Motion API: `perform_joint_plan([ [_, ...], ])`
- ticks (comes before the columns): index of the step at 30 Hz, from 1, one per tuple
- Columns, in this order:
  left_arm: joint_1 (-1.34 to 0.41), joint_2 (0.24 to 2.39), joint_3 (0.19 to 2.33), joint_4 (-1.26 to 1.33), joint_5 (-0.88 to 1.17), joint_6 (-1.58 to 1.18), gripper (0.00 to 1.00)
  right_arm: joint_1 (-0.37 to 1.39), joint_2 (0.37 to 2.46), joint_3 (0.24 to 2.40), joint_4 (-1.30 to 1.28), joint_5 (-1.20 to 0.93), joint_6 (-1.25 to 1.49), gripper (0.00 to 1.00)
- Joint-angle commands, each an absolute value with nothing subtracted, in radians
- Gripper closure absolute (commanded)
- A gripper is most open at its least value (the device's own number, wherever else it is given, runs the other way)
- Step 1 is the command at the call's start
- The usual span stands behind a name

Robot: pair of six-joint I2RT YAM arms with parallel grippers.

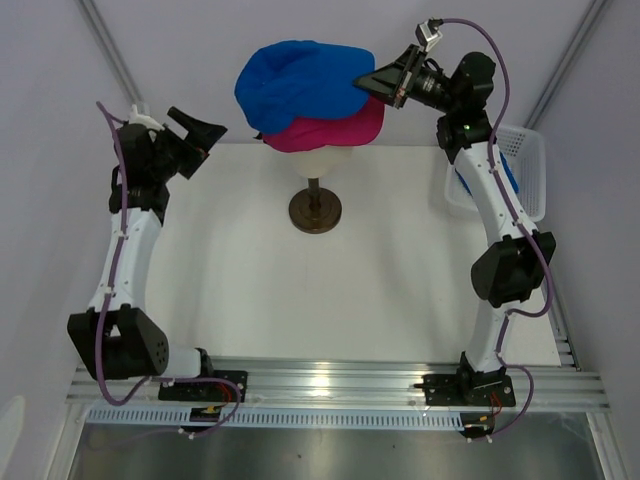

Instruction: Stack the hats

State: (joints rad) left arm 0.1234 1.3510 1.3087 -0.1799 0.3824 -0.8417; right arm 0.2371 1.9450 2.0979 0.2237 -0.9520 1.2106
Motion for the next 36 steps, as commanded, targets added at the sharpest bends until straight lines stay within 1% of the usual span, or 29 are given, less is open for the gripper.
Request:
perform_joint_plan([
  [1,0.133,1.403,1.410,-0.110,0.488,-0.873,0.01,0.218,1.942,2.109,0.316,-0.989,1.244,1.00],
  [7,0.135,1.485,1.485,-0.080,0.540,-0.894,0.00,0.183,1.947,2.095,0.275,-1.029,1.212,1.00],
  [13,0.126,1.591,1.571,-0.063,0.630,-0.893,0.05,0.179,1.941,2.011,0.241,-1.052,1.166,1.00],
  [16,0.120,1.620,1.618,-0.103,0.655,-0.841,0.06,0.178,1.937,1.996,0.212,-1.055,1.128,1.00],
  [17,0.111,1.640,1.667,-0.164,0.647,-0.818,0.07,0.178,1.939,1.996,0.183,-1.054,1.115,1.00],
  [19,0.092,1.660,1.699,-0.228,0.611,-0.749,0.07,0.176,1.942,1.993,0.160,-1.052,1.092,1.00],
  [20,0.087,1.672,1.739,-0.285,0.598,-0.732,0.09,0.175,1.944,1.985,0.161,-1.052,1.091,1.00],
  [23,0.068,1.693,1.752,-0.353,0.527,-0.681,0.12,0.169,1.937,1.965,0.173,-1.046,1.097,1.00],
  [27,0.060,1.706,1.727,-0.362,0.486,-0.655,0.14,0.155,1.927,1.935,0.181,-1.046,1.097,1.00],
  [32,0.052,1.739,1.738,-0.359,0.494,-0.647,0.17,0.132,1.916,1.870,0.273,-1.060,1.167,1.00],
  [36,0.043,1.761,1.769,-0.342,0.531,-0.643,0.17,0.127,1.927,1.867,0.308,-1.077,1.178,1.00],
])
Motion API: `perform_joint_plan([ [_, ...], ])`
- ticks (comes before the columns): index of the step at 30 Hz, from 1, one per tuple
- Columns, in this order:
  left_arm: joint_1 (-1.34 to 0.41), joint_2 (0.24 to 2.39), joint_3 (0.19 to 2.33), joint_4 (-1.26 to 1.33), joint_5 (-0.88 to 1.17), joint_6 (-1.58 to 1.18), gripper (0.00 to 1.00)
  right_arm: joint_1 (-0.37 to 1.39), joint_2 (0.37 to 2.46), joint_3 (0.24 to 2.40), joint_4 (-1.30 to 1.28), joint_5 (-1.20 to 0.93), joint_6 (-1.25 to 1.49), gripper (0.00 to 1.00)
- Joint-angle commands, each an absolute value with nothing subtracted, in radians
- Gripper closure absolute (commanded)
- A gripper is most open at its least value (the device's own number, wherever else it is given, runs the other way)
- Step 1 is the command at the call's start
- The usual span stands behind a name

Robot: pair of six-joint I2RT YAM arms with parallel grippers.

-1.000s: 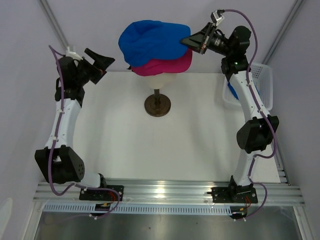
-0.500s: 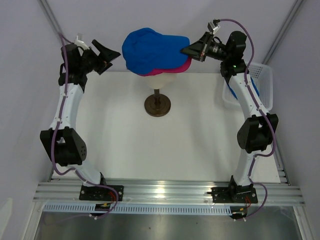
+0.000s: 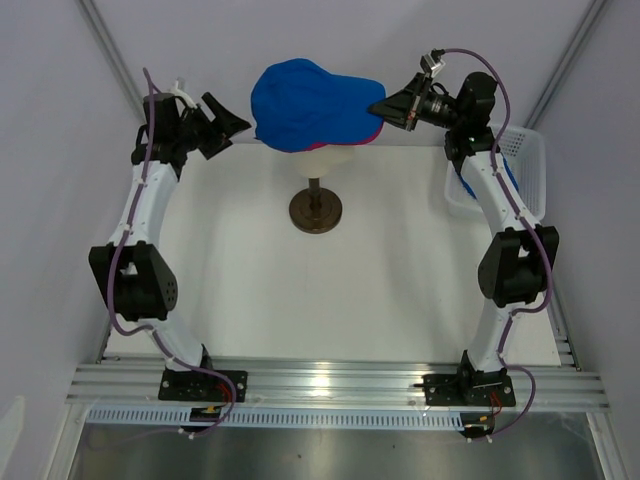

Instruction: Stack the hats

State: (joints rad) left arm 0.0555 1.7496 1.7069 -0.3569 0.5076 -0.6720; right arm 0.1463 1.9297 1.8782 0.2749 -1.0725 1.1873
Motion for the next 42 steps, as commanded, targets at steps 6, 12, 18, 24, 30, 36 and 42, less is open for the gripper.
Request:
perform_joint_plan([
  [6,0.018,1.789,1.856,-0.371,0.546,-0.603,0.17,0.130,1.973,1.913,0.288,-1.108,1.180,1.00],
  [12,0.009,1.827,1.919,-0.388,0.543,-0.598,0.17,0.127,2.003,1.922,0.278,-1.135,1.172,1.00],
  [18,-0.041,1.845,1.924,-0.448,0.451,-0.540,0.18,0.121,2.074,1.995,0.270,-1.173,1.180,1.00],
  [24,-0.043,1.856,1.927,-0.486,0.362,-0.499,0.19,0.120,2.117,2.042,0.270,-1.192,1.187,1.00],
  [30,-0.043,1.885,1.947,-0.515,0.279,-0.512,0.33,0.118,2.146,2.071,0.273,-1.210,1.195,1.00],
  [36,-0.057,1.919,1.944,-0.520,0.273,-0.526,0.44,0.115,2.166,2.069,0.268,-1.227,1.190,1.00],
  [42,-0.057,1.878,1.833,-0.502,0.245,-0.537,0.46,0.104,2.187,2.048,0.213,-1.215,1.154,1.00],
])
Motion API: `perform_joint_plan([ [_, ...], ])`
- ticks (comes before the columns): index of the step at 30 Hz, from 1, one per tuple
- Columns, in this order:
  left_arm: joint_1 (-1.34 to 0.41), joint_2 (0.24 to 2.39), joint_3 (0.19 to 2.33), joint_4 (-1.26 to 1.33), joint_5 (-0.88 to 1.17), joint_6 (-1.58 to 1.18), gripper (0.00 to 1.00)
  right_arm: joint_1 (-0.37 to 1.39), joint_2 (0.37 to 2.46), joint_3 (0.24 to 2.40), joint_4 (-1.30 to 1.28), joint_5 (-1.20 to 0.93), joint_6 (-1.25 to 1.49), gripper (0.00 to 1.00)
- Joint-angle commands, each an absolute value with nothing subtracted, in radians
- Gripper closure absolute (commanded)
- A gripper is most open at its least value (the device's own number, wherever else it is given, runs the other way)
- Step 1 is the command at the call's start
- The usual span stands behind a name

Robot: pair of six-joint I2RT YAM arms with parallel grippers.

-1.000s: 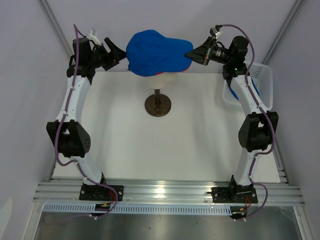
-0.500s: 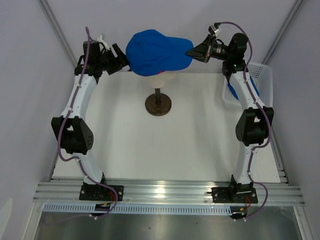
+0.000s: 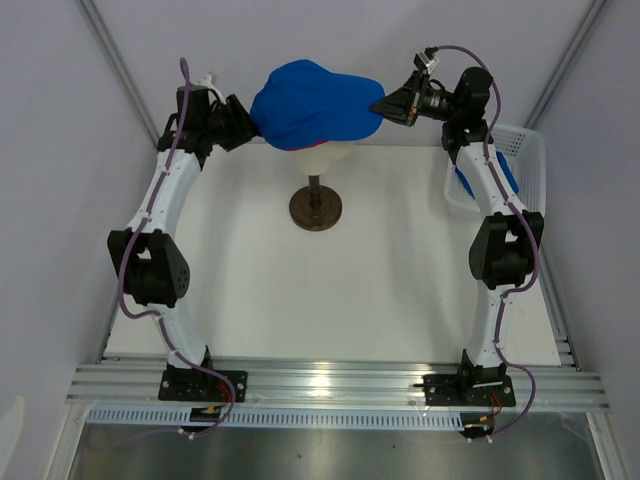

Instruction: Stack the hats

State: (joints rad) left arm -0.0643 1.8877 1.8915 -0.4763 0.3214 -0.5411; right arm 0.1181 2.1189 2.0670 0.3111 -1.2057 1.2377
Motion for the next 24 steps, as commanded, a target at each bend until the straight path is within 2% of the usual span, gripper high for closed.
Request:
perform_joint_plan([
  [1,-0.057,1.865,1.822,-0.488,0.253,-0.535,0.47,0.100,2.189,2.036,0.200,-1.209,1.147,1.00],
  [9,-0.057,1.824,1.763,-0.485,0.321,-0.502,0.49,0.092,2.146,1.954,0.158,-1.206,1.141,1.00],
  [15,-0.057,1.767,1.763,-0.508,0.301,-0.477,0.48,0.092,2.097,1.951,-0.027,-1.193,1.025,0.98],
  [17,-0.057,1.753,1.775,-0.515,0.293,-0.471,0.47,0.092,2.085,1.953,-0.022,-1.192,1.038,0.89],
  [18,-0.057,1.749,1.805,-0.534,0.293,-0.468,0.47,0.094,2.080,1.956,0.021,-1.189,1.052,0.77],
  [20,-0.057,1.735,1.831,-0.551,0.290,-0.466,0.46,0.094,2.071,1.959,0.090,-1.186,1.132,0.67],
  [21,-0.057,1.729,1.841,-0.557,0.291,-0.468,0.46,0.094,2.060,1.956,0.165,-1.183,1.158,0.57],
  [24,-0.058,1.692,1.818,-0.551,0.301,-0.498,0.46,0.110,2.024,1.934,0.245,-1.149,1.207,0.40],
])
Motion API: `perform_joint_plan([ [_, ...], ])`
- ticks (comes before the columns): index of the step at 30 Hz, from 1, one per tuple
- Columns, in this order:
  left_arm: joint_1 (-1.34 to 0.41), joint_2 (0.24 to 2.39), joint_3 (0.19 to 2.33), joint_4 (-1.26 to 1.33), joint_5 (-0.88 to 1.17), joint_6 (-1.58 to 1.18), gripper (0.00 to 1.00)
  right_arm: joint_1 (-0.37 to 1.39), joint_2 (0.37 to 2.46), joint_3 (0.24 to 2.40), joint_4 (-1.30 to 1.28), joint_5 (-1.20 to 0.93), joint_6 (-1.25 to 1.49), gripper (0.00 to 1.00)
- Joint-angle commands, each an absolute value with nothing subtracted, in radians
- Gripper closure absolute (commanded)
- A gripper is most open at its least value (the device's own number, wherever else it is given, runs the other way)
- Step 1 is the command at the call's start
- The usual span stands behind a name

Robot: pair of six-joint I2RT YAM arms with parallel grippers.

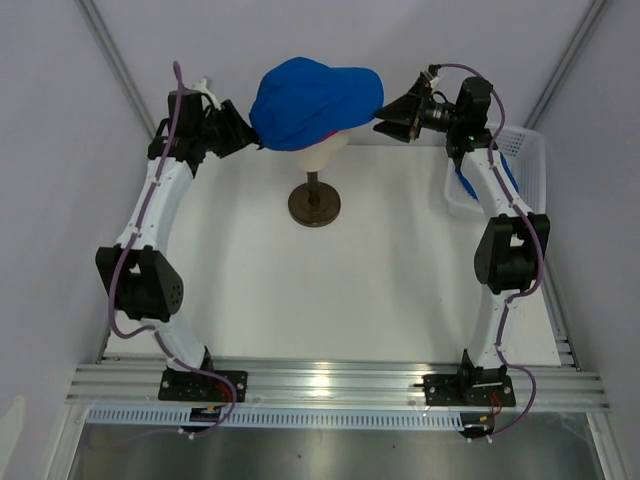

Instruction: Stack the hats

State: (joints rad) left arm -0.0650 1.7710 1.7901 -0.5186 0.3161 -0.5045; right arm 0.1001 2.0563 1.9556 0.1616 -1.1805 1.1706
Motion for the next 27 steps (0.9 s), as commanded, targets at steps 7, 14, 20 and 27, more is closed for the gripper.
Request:
perform_joint_plan([
  [7,-0.063,1.669,1.784,-0.555,0.295,-0.519,0.46,0.129,1.961,1.893,0.265,-1.040,1.173,0.39],
  [14,-0.066,1.628,1.740,-0.580,0.269,-0.502,0.44,0.078,1.857,1.852,0.236,-1.046,1.097,0.40],
  [20,-0.063,1.609,1.810,-0.617,0.209,-0.462,0.32,-0.029,1.694,1.927,-0.250,-0.967,0.734,0.25],
  [27,-0.022,1.664,2.034,-0.732,0.193,-0.440,0.07,-0.213,1.523,1.933,-0.586,-0.652,0.520,0.09],
])
